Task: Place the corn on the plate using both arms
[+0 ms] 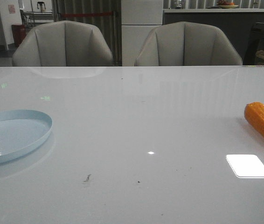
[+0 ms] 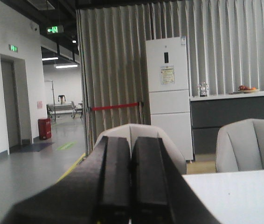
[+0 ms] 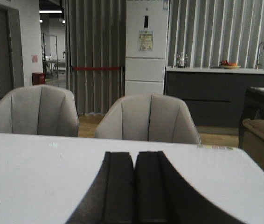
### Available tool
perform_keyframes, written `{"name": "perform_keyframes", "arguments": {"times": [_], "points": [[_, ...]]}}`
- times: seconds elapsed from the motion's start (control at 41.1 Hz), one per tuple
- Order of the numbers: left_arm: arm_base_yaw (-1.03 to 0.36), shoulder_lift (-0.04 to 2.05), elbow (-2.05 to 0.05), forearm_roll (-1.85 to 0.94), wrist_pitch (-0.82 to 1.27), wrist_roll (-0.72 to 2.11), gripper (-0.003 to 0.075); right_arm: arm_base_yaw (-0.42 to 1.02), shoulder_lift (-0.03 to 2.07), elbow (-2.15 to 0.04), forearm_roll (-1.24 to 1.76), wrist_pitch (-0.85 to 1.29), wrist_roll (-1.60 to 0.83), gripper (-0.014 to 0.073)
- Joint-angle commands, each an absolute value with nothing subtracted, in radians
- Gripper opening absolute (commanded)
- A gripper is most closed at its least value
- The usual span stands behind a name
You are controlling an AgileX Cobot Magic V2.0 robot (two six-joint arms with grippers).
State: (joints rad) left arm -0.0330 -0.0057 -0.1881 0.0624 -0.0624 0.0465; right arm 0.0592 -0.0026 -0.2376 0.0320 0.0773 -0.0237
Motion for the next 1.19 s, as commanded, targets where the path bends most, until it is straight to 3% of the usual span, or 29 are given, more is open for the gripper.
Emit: {"name": "perform_keyframes", "arguments": {"times": [0.0,0.341,0.681,1.071,1.168], "points": [[-0.035,0.003,-0.281,0.068,-0.115,0.045,0.0096,0.058,0.069,-0.381,0.026,0.06,-0.02,0.0055],[-0.035,0.345,-0.553,0.068,-0.081,0.045,0.0096,0.058,0.451,-0.688,0.026,0.124,-0.021,0.0055],[-0.035,0.758,-0.681,0.096,-0.079,0.045,0.0096,0.058,0.779,-0.745,0.026,0.09,-0.021,0.0055],[-0.035,0.983,-0.681,0.099,-0.081,0.045,0.0103,0.058,0.898,-0.745,0.026,0.072,-0.021,0.0059],[-0.035,0.982,-0.681,0.099,-0.088,0.045,0.0161,0.058,0.898,-0.745,0.026,0.072,-0.021,0.0071]]}}
